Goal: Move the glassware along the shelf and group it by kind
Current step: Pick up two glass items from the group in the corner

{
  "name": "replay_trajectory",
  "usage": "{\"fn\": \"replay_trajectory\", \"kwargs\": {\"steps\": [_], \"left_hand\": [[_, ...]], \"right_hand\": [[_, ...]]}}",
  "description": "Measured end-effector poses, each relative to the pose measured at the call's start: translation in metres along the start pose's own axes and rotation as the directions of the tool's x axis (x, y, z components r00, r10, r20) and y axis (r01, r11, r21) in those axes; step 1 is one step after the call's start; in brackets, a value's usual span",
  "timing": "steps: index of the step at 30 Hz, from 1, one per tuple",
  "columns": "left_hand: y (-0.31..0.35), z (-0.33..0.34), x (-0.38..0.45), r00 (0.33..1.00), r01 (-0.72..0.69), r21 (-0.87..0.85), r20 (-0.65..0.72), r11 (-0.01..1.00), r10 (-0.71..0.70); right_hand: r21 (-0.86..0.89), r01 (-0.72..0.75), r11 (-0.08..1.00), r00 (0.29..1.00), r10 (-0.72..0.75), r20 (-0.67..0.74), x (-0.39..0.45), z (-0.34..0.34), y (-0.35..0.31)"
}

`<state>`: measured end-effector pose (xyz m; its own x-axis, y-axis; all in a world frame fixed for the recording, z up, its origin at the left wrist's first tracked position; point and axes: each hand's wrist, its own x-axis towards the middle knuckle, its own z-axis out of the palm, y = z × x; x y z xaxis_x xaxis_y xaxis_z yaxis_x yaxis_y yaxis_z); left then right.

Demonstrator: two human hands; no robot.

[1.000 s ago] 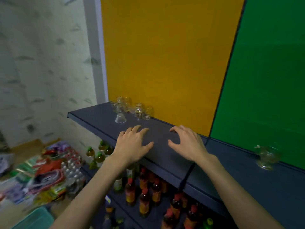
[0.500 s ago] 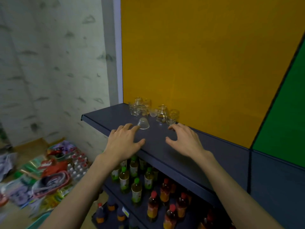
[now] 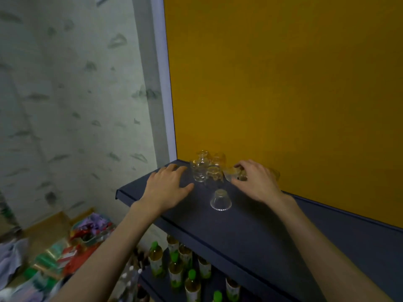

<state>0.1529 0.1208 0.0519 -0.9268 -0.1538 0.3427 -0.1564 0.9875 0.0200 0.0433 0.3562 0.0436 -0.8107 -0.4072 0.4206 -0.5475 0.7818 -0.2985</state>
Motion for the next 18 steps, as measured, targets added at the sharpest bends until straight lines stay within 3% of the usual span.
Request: {"fn": "replay_trajectory", "kwargs": {"steps": [8, 14, 18], "left_hand": [[-0.029, 0.037, 0.067, 0.998, -0.057, -0.094, 0.017, 0.994, 0.059], [-0.045, 0.072, 0.119, 0.994, -0.098, -0.171, 0.026, 0.980, 0.104], [-0.054, 0.096, 0.152, 0.990, -0.103, -0.347, 0.056, 0.932, 0.130]], "right_hand": [[-0.038, -0.063, 0.997, 0.998, 0.064, 0.006, 0.038, 0.037, -0.012], [-0.035, -0.217, 0.975, 0.976, 0.218, 0.015, 0.053, 0.058, -0.014], [-0.060, -0.301, 0.952, 0.953, 0.303, 0.020, 0.065, 0.071, -0.020]]}}
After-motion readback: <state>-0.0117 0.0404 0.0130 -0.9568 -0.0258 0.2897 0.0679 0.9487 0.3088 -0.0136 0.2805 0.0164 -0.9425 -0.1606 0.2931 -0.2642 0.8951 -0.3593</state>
